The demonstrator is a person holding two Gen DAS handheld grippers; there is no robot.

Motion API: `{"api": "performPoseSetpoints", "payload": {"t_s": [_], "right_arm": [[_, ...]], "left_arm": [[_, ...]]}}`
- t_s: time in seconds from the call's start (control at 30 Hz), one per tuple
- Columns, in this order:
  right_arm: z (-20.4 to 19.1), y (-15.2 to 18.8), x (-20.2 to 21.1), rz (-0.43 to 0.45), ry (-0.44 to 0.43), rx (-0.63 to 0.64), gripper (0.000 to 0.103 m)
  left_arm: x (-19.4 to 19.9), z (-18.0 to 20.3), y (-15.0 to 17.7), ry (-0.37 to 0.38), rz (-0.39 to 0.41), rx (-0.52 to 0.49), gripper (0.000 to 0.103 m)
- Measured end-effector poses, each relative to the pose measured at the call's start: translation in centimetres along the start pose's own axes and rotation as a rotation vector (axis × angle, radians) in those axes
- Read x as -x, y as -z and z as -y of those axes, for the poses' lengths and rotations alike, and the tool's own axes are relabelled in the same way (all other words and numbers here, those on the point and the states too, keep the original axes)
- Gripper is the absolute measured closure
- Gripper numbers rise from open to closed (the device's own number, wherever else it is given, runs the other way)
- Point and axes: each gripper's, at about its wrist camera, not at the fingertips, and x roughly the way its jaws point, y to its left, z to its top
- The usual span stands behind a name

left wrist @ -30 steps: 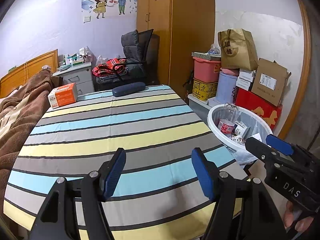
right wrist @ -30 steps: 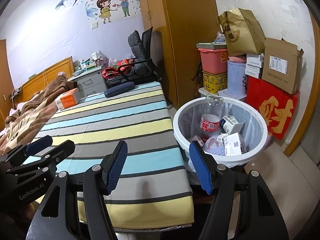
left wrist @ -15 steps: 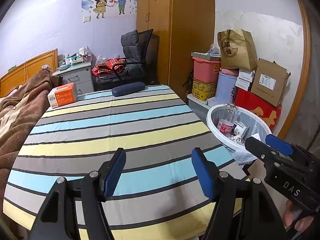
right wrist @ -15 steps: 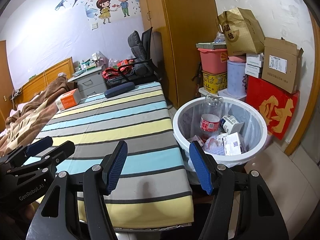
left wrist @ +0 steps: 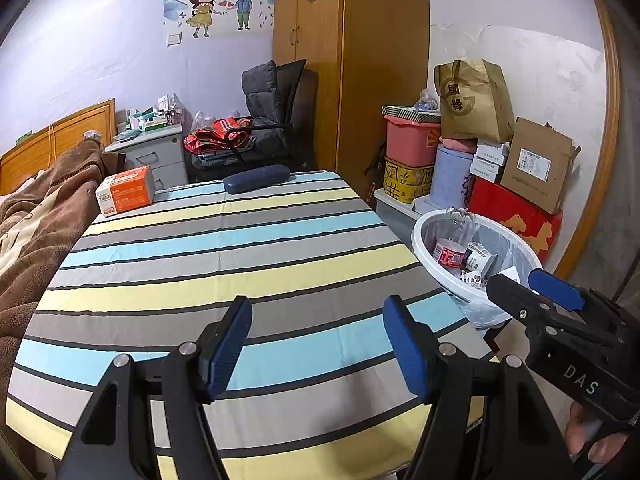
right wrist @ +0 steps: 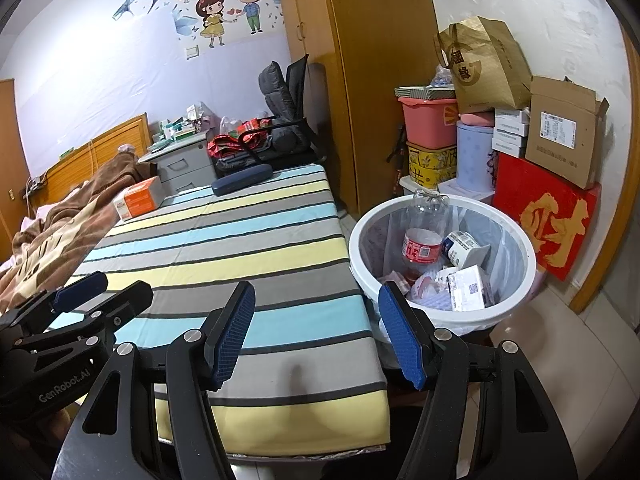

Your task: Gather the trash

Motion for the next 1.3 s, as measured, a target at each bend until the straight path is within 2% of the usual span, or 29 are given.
{"api": "performPoseSetpoints", "payload": {"t_s": [1.3], "right_arm": [[-0.08, -0.14, 0.00, -0.001, -0.003, 0.000, 0.037]], "left_arm": [[0.02, 0.24, 0.19, 0.001, -0.003, 0.001, 0.033]]}}
